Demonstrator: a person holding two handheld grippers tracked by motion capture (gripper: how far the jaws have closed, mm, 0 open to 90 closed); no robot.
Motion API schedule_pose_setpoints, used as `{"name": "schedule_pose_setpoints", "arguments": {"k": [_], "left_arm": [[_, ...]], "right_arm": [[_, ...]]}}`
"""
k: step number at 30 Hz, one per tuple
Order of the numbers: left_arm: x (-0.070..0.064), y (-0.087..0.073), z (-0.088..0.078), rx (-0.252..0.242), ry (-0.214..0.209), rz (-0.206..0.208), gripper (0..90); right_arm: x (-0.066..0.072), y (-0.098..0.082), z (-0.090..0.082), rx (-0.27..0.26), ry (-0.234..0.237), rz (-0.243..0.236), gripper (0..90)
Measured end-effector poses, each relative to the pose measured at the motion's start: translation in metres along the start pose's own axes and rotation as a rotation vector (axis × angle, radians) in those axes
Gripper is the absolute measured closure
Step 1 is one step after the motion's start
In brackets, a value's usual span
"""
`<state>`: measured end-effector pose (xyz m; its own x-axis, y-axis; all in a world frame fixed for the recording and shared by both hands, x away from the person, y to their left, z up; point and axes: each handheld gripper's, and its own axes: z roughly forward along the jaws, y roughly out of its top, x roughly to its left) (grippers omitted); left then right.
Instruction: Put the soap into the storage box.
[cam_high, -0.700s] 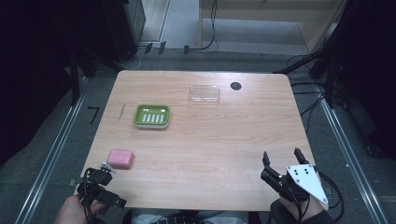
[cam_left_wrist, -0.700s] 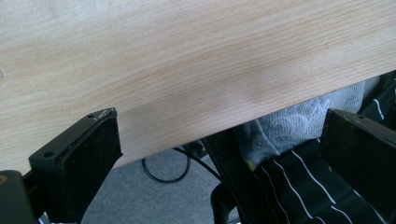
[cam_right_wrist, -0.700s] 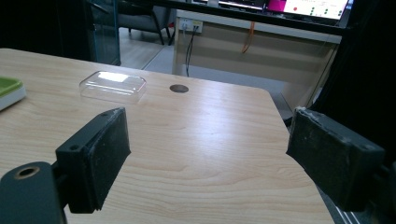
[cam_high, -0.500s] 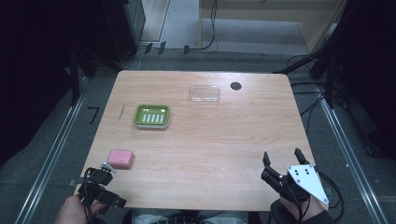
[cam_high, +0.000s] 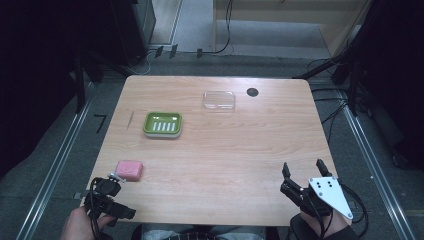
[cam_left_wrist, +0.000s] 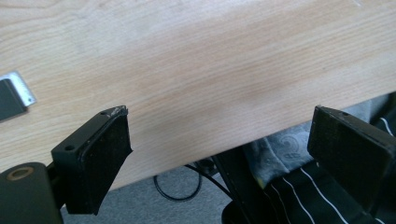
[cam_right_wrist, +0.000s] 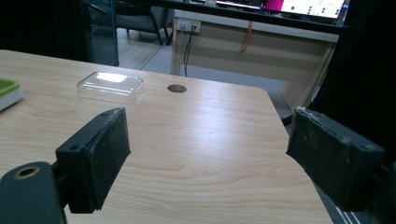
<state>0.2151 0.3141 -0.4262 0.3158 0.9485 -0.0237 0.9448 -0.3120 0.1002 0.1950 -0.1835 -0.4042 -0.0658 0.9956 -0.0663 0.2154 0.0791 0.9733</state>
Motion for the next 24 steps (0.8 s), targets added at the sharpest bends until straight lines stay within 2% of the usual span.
{"name": "schedule_pose_setpoints", "arguments": {"k": [19, 24], "left_arm": [[0.011, 0.029, 0.007, -0.067, 0.009, -0.033, 6.7], [0.014, 0.037, 0.006, -0.09, 0.009, -0.055, 6.2]], "right_arm": [[-0.001, -0.001, -0.002, 0.004, -0.006, 0.001, 12.8], [-0.001, -0.001, -0.002, 0.005, -0.007, 0.001, 12.8]]}}
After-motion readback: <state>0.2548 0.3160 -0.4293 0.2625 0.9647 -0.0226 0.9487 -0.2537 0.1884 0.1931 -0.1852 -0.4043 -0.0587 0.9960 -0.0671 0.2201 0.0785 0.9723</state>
